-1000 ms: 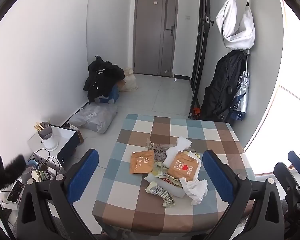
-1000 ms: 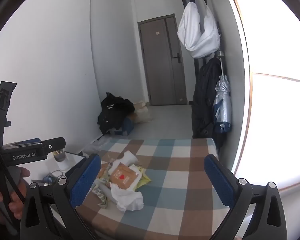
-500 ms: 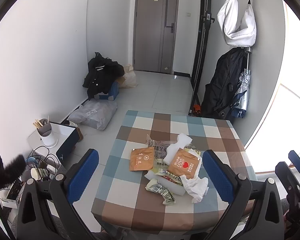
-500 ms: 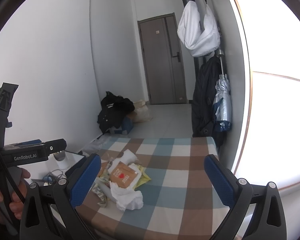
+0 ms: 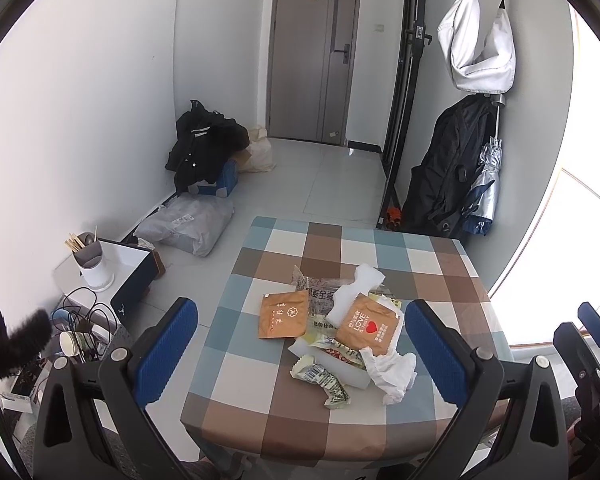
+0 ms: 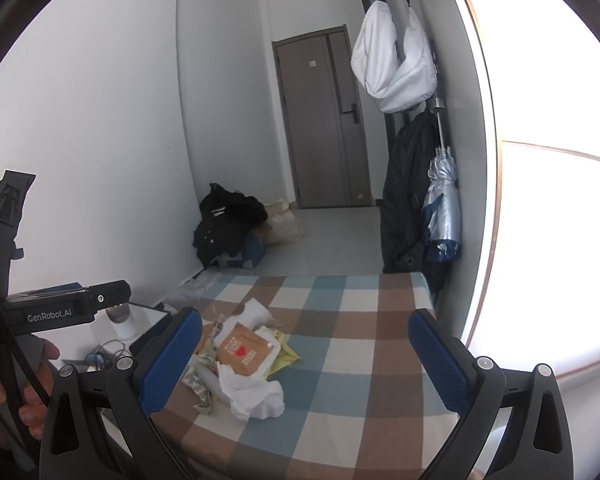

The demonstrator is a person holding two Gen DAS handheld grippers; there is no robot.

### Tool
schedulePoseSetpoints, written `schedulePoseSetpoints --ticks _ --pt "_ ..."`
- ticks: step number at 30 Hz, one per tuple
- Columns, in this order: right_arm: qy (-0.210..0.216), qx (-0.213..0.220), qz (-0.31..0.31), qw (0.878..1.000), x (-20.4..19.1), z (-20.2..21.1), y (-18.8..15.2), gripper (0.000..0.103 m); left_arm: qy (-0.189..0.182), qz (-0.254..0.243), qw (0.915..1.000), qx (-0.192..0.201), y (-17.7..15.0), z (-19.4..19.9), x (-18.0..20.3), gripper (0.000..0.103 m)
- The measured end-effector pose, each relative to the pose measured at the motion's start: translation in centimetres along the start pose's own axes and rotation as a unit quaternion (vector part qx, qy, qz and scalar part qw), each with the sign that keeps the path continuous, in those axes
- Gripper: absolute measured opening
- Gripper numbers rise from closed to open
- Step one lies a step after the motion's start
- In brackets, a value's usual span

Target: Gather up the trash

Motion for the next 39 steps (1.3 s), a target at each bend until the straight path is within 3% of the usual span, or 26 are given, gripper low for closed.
schedulePoseSetpoints --ticks 39 --pt "0.008 -0.010 -0.006 1.000 -0.1 -0.3 -0.3 0.103 -0.013 0.008 0.9996 -0.024 -0.6 -1.0 -0.5 0.102"
Point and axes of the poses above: each gripper's, at about its wrist camera, not at the fingertips, and z roughly against the way its jaws point, x to its right, y to its top, the point moved 7 cm from there along -z, roughly the way its jaws point, and after that the axes turned 11 degrees about -x, right-handed, at the moved point
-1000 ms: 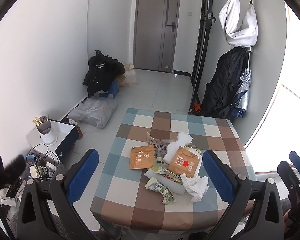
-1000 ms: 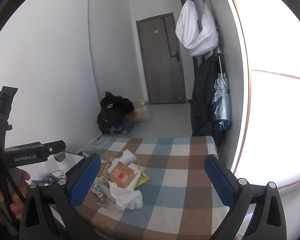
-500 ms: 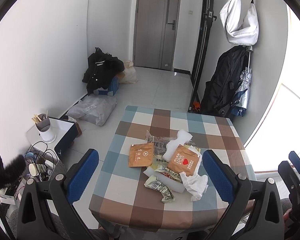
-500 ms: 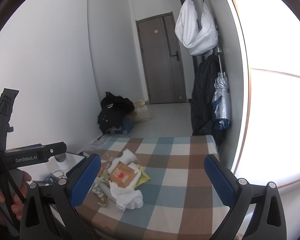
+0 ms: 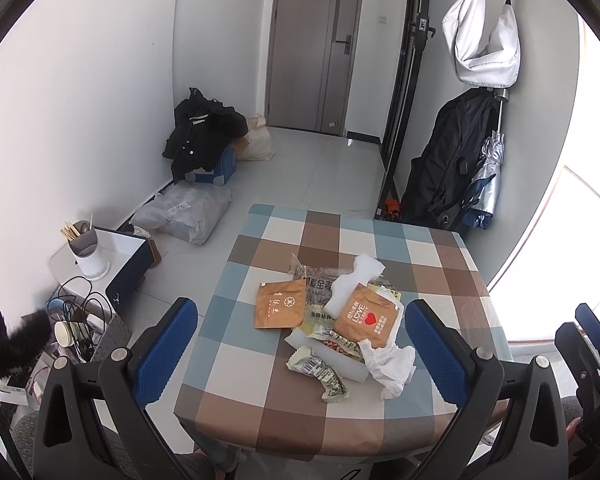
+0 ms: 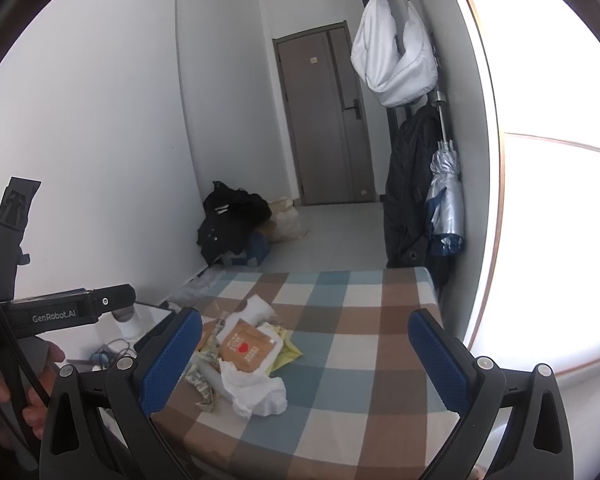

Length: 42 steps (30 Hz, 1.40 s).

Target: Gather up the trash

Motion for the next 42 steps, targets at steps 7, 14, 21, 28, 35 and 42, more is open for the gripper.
schedulePoseSetpoints --ticks 7,14,21,28,35,42 --pt "0.013 -0.016 -0.006 1.000 0.2 -1.1 -0.1 0.103 -0.021 0.004 0.9990 -0.038 -0.4 -1.8 -0.1 0.102" --pt "0.030 -0.056 -0.024 0.998 0.7 -3.5 -0.5 0.103 -0.073 0.023 0.9910 -0.109 -1.4 -4.4 -0.7 0.102" --pt "0.064 -0.108 -0.049 0.991 1.4 -6.7 -1.4 0.103 -0.120 0.069 0.9693 -0.203 -3.5 -7.6 -1.6 0.102" --pt "0.077 -0.128 -0.070 0.986 2.2 -8.4 -1.5 0.103 -0.108 0.051 0.9552 -0.271 -5.8 -10.1 -1.1 0.095" --pt "0.100 -0.147 -0.093 0.980 2.8 -9.7 -1.6 0.103 -0.110 0.042 0.9502 -0.289 -6.6 -11.1 -0.2 0.082" --pt "0.104 -0.152 -0.098 0.978 3.0 -10.0 -1.8 0.103 -0.137 0.073 0.9385 -0.308 -6.7 -12.3 -0.2 0.049"
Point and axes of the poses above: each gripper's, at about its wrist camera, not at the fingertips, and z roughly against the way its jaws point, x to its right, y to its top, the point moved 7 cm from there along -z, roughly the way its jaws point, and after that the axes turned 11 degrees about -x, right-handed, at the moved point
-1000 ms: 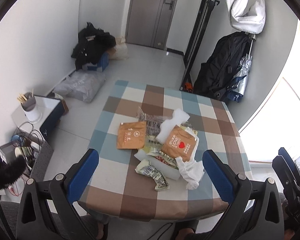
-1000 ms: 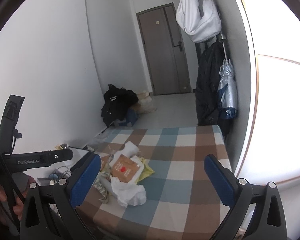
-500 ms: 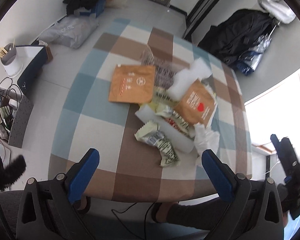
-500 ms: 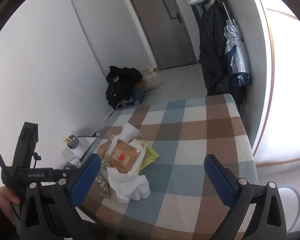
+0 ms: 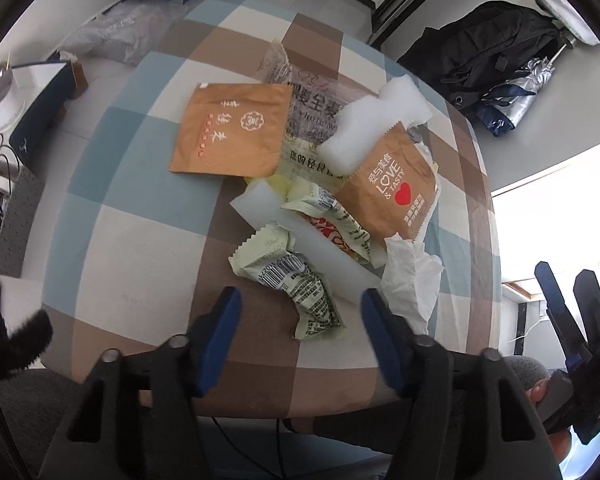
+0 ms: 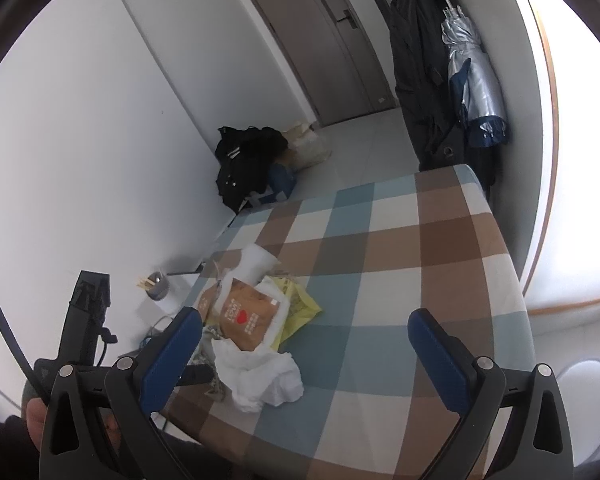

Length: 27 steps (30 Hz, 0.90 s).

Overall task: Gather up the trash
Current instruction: 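Lower the left gripper onto the striped snack wrapper and close it, then grasp the white tissue with the right gripper while the left gripper lifts the wrapper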

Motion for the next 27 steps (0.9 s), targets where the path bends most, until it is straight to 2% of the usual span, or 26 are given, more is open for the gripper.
schedulePoseSetpoints --ticks 2,3,6,10,15,21,27 --pt "0.002 0.001 0.001 1.000 -0.1 0.1 0.0 0.103 0.018 -0.005 0.9998 0.006 0.1 0.1 0.1 0.039" --pt "0.001 0.003 0.002 1.000 -0.1 0.2 0.0 0.103 0.020 -0.007 0.9998 0.004 0.2 -0.1 0.2 0.030" --pt "-0.002 0.002 0.004 1.000 -0.2 0.2 -0.2 0.103 0.019 -0.006 0.9998 -0.003 0.0 -0.5 0.1 0.016" --pt "-0.005 0.002 0.002 1.000 -0.1 0.3 -0.4 0.103 0.038 -0.015 0.9991 0.004 -0.2 -0.3 0.1 0.012" --pt "-0.009 -0.006 0.002 1.000 0.0 0.2 -0.8 0.103 0.043 -0.013 0.9990 0.006 -0.5 0.0 -0.1 0.012" --pt "-0.005 -0.021 -0.011 1.000 0.2 -0.1 -1.5 0.103 0.024 -0.016 0.9995 0.014 -0.9 1.0 0.4 0.012" --pt "0.011 -0.062 -0.006 0.998 -0.9 -1.8 -2.8 0.103 0.000 -0.030 0.9993 0.022 -1.5 2.3 0.9 0.012"
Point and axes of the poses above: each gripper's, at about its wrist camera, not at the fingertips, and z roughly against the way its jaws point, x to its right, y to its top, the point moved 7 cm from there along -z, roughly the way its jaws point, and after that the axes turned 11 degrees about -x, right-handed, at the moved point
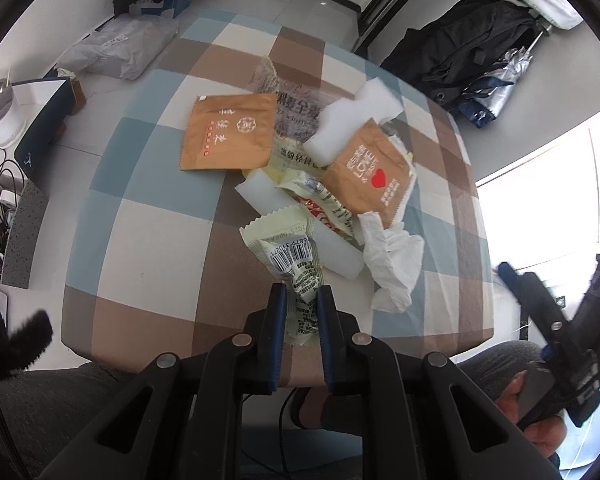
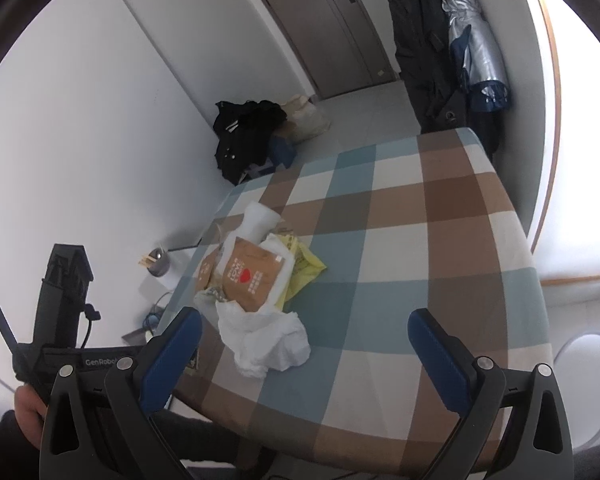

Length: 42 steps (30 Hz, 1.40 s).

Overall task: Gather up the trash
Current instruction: 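Grasp the white tissue with the right gripper while the left gripper lifts the wrapper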

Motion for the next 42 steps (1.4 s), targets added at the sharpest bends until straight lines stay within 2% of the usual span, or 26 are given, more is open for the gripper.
schedulePoseSetpoints --ticks 6,12,17,19,23,26,28,31,33,38,42 --pt "0.039 -0.066 -0.020 0.997 -1.1 -3.6 -0.8 0.100 -0.017 -0.010 0.9994 0.028 0.1 2.1 0.1 0.012" --pt "0.041 -0.083 -0.012 0.996 -2.9 -6.0 -1.0 0.099 -0.016 -0.031 0.9979 0.055 0.2 3.4 0.3 0.012" --pt "0.035 -0.094 -0.018 0.995 -3.4 -7.3 -1.2 0.090 -0.016 -0.039 0.9973 0.060 -0.1 3.7 0.2 0.012" --pt "0.026 -0.092 -0.024 0.995 -3.3 -7.6 -1.1 0.079 -0.017 -0.038 0.9974 0.060 -0.2 3.7 0.1 0.012" --pt "0.009 -0.102 -0.042 0.994 -2.5 -8.4 -1.1 0.071 -0.014 -0.036 0.9973 0.063 -0.2 3.7 0.0 0.012" --pt "0.000 -0.100 -0.040 0.994 -2.4 -8.5 -1.2 0.058 -0.007 -0.035 0.9971 0.067 -0.3 3.8 -0.1 0.012" --pt "0.003 -0.105 -0.033 0.994 -2.6 -8.5 -1.5 0.041 -0.004 -0.036 0.9971 0.068 -0.3 3.7 -0.2 0.012" --pt "-0.009 -0.106 -0.018 0.994 -2.8 -8.2 -2.0 0.027 0.007 -0.040 0.9967 0.071 -0.4 3.6 -0.1 0.012" --pt "-0.002 -0.105 -0.016 0.994 -2.9 -7.7 -2.1 0.018 0.012 -0.043 0.9964 0.071 -0.5 3.4 0.1 0.012" --pt "0.010 -0.081 -0.009 0.997 -3.1 -5.8 -2.0 0.012 0.027 -0.050 0.9960 0.068 -0.9 2.8 0.6 0.012" --pt "0.025 -0.065 -0.007 0.998 -3.1 -3.6 -2.2 0.011 0.037 -0.062 0.9946 0.075 -1.1 3.1 1.3 0.012"
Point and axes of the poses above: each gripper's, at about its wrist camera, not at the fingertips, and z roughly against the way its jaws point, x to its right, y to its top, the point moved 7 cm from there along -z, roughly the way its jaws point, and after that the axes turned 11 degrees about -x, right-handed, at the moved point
